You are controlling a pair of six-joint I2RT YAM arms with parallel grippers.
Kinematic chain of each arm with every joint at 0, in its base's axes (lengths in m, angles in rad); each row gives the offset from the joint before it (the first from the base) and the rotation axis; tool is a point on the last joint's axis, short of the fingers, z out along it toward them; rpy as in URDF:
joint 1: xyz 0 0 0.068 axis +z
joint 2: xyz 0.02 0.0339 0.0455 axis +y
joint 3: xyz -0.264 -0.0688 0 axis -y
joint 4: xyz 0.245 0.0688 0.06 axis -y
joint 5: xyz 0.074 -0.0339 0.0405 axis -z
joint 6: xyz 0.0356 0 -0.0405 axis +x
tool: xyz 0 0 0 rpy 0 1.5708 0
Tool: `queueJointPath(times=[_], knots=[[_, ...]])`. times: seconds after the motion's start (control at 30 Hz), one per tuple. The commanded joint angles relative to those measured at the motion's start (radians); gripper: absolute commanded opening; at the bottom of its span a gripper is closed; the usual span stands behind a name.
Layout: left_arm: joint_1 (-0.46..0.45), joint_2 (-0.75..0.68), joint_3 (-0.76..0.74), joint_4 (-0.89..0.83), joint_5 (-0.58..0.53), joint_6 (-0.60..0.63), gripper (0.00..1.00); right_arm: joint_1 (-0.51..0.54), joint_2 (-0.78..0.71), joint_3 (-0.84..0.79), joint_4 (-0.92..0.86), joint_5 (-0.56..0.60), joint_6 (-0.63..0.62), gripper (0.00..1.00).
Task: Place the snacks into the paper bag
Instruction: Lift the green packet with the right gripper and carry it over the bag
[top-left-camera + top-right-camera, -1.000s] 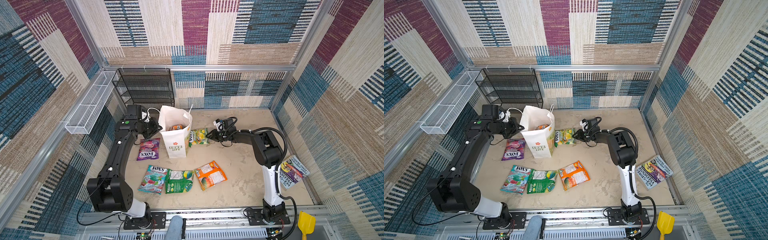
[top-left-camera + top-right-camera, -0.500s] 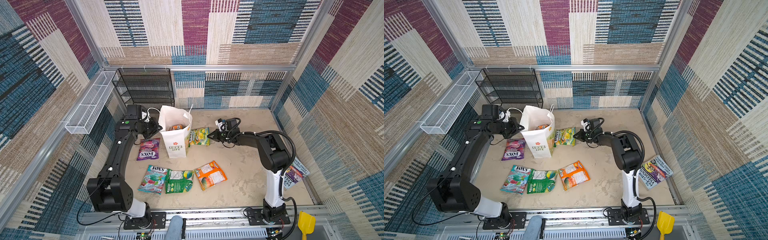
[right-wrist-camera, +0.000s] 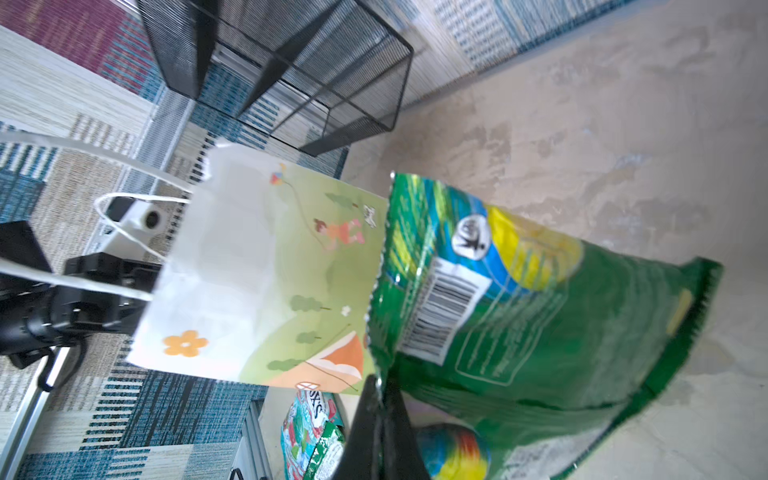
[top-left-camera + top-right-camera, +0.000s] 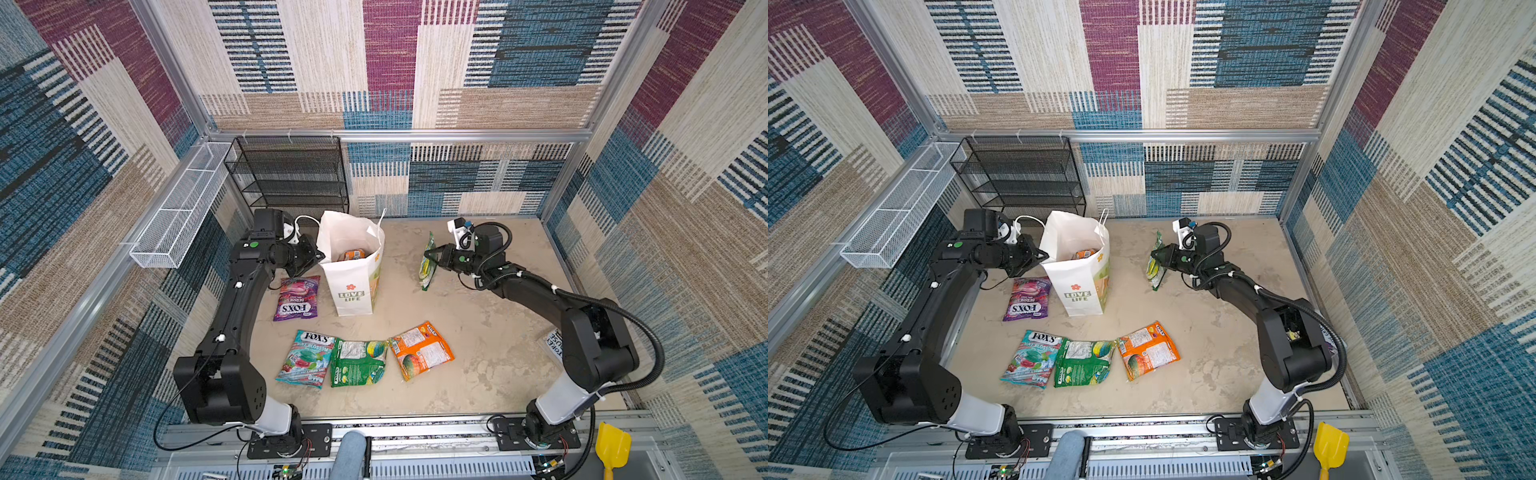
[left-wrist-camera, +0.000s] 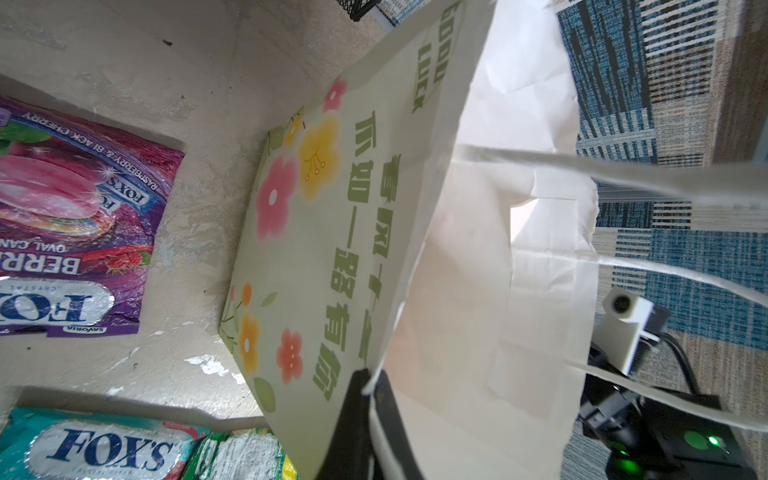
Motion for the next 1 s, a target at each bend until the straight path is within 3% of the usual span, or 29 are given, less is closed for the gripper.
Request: queueJointPath(times=[0.0, 0.23, 0.47, 0.7, 0.97], knots=[[0.001, -0.008, -0.001, 0.034, 0.022, -0.009, 0.02, 0.0, -0.073, 0.0, 0.005, 0.01, 0.024, 0.0], [0.001, -0.016, -0.001, 0.036, 0.026, -0.011, 0.02, 0.022, -0.237, 0.053, -0.047, 0.045, 0.032, 0.0], [0.001, -0.02, -0.001, 0.041, 0.033, -0.011, 0.02, 0.167, -0.282, 0.288, -0.179, 0.167, -0.064, 0.0], [0.0, -0.029, 0.0, 0.048, 0.03, -0.005, 0.03, 0.32, -0.195, 0.543, -0.231, 0.223, -0.127, 0.0], [0.0, -0.023, -0.001, 0.051, 0.034, -0.006, 0.03, 0.415, 0.03, 0.835, -0.31, 0.195, -0.163, 0.0]])
